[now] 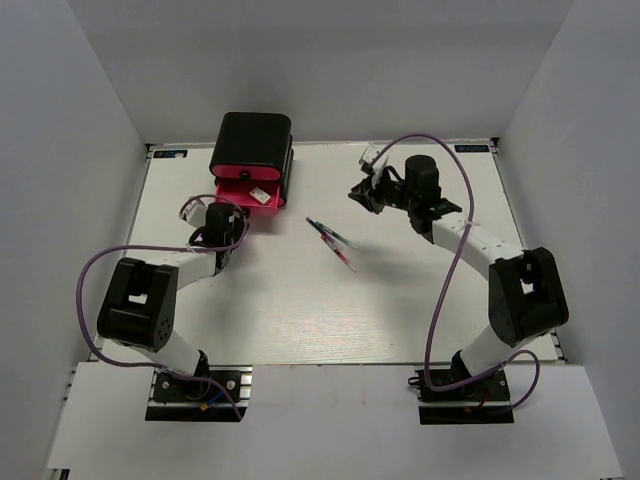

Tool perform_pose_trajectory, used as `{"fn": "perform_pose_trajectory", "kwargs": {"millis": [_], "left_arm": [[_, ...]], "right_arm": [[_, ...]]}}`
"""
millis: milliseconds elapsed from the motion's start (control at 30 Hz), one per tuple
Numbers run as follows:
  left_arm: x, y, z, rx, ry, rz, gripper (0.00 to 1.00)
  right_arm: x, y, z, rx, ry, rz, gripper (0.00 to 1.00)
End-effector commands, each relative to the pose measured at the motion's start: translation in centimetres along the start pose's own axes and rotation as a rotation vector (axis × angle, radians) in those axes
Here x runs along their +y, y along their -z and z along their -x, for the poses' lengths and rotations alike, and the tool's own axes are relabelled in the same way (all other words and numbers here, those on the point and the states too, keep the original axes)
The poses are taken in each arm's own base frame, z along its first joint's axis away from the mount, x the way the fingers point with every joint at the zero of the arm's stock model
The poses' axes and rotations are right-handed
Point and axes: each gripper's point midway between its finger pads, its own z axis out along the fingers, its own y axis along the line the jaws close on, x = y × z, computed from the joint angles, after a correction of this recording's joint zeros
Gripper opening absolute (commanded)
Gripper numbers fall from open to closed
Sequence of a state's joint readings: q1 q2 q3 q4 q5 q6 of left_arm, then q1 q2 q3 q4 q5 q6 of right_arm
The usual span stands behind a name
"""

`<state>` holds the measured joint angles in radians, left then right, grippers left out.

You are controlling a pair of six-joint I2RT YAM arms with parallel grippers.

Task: Sort the stationery into containers
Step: Close the drawer in the storage box.

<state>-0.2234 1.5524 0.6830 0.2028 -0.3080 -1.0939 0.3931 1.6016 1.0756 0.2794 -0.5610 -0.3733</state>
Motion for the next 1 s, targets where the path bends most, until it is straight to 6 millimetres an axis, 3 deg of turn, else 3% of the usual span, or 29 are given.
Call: {"fn": "perform_pose_trajectory", "kwargs": {"millis": [0,567,767,967], "left_arm": [[-1.7,-0.6,1.5,-0.044,0.031,-0.012,0.45],[-4.8,-3.4,1.7,-0.022,0.045,-0.056,0.45],[-7.2,-4.5,2.4,-0.029,0.055,-0.095,0.45],[-7.7,-5.3,2.2,-0.019,0.054,-0.095,0.45]], "right_arm": [[-0.1,1.2,1.4,-0.029,0.014,-0.006,0.25],[-0.6,2.5,0.0,0.003,0.011,-0.021,0.26],[-0.7,2.8,-0.5,0.013,0.003,-0.024,0.26],[-0.7,3.0,-0.7,0.019,-0.002,-0.028,0.26]]}}
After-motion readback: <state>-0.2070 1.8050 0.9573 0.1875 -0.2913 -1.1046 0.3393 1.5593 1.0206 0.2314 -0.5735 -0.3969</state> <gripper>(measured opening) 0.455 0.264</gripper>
